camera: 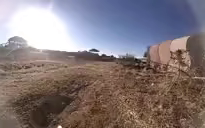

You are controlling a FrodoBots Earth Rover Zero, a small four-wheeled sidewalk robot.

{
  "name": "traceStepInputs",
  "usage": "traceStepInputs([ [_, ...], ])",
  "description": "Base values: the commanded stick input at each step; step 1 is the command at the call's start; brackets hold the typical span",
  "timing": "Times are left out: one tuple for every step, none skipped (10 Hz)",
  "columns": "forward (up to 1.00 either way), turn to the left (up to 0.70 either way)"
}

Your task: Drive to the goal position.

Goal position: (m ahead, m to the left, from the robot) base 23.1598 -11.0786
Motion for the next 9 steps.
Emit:
traceStepInputs([
  [0.5, 0.0],
  [0.5, 0.0],
  [0.5, 0.0],
  [0.5, 0.0],
  [0.5, 0.0],
  [0.5, 0.0],
  [0.5, 0.0],
  [0.5, 0.0],
  [0.5, 0.0],
])
